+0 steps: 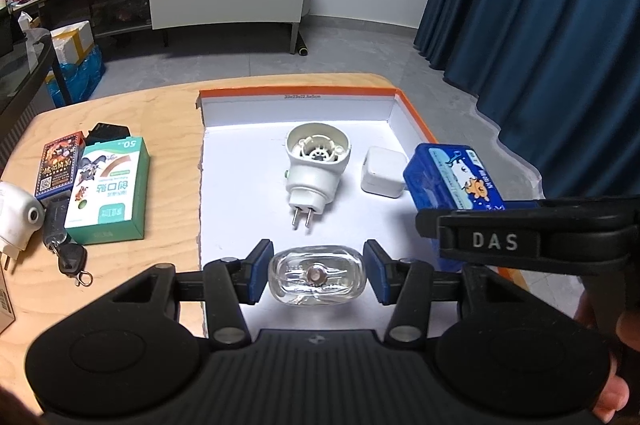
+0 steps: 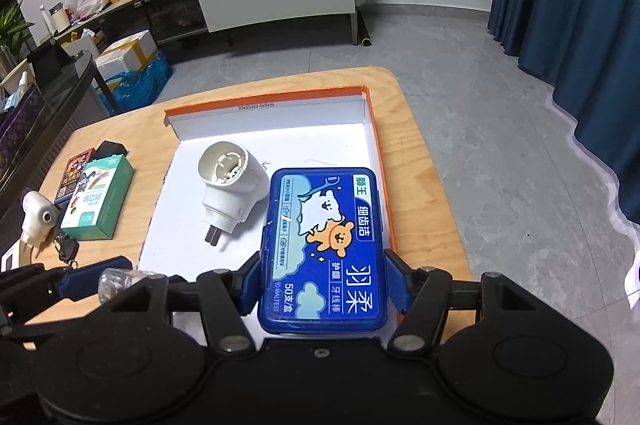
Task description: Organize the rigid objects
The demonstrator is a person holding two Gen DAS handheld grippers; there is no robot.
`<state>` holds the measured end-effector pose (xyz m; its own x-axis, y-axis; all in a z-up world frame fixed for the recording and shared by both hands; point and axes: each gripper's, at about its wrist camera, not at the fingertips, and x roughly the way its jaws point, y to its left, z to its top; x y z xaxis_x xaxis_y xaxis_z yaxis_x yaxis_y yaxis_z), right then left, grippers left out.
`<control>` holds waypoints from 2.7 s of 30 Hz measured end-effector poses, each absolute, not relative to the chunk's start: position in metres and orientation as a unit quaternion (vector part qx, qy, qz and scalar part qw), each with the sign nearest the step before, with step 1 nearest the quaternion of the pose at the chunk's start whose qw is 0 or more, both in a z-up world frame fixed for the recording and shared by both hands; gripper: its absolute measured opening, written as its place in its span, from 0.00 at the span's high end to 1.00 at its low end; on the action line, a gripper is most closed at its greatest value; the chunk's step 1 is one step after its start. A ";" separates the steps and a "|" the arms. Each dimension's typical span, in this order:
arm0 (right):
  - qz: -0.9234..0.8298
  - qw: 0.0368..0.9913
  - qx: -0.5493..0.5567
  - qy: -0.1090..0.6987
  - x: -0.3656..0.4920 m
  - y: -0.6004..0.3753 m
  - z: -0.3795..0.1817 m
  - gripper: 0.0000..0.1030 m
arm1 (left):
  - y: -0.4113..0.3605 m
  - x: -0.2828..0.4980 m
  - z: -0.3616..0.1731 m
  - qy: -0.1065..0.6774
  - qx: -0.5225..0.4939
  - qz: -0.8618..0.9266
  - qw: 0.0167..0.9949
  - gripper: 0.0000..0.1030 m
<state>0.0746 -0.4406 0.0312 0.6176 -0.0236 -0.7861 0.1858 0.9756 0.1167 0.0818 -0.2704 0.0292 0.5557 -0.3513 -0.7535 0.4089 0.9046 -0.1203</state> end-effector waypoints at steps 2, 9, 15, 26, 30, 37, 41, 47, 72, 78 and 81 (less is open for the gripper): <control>-0.057 0.895 0.095 0.433 0.074 -0.442 0.032 0.29 | -0.270 0.083 0.028 0.419 0.036 -0.213 0.882 0.51; -0.058 0.894 0.092 0.435 0.076 -0.445 0.033 0.29 | -0.263 0.092 0.026 0.425 0.025 -0.205 0.881 0.51; -0.053 0.889 0.080 0.449 0.083 -0.444 0.028 0.29 | -0.272 0.091 0.021 0.427 0.029 -0.232 0.874 0.51; -0.064 0.888 0.070 0.450 0.080 -0.444 0.027 0.26 | -0.271 0.086 0.020 0.422 0.025 -0.247 0.872 0.36; -0.082 0.896 0.060 0.432 0.070 -0.440 0.036 0.25 | -0.263 0.083 0.027 0.414 0.026 -0.226 0.881 0.24; -0.089 0.906 0.071 0.408 0.054 -0.425 0.048 0.23 | -0.237 0.077 0.043 0.405 0.011 -0.171 0.898 0.16; -0.071 0.911 0.071 0.401 0.051 -0.406 0.052 0.22 | -0.218 0.071 0.053 0.392 0.021 -0.140 0.909 0.11; -0.036 0.911 0.070 0.405 0.053 -0.375 0.053 0.22 | -0.181 0.068 0.061 0.387 0.015 -0.094 0.917 0.10; 0.072 0.901 0.027 0.427 0.081 -0.253 0.042 0.22 | -0.080 0.059 0.062 0.387 -0.038 0.011 0.921 0.09; 0.079 0.899 0.025 0.430 0.085 -0.245 0.038 0.22 | -0.075 0.061 0.058 0.390 -0.040 0.018 0.920 0.09; 0.081 0.898 0.024 0.432 0.088 -0.242 0.036 0.22 | -0.072 0.062 0.055 0.391 -0.042 0.022 0.919 0.09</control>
<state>0.0876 -0.2420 0.0357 0.6133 0.1666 -0.7721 -0.1244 0.9857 0.1139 0.0621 -0.0716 0.0554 0.6939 0.0081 -0.7200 -0.0741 0.9954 -0.0602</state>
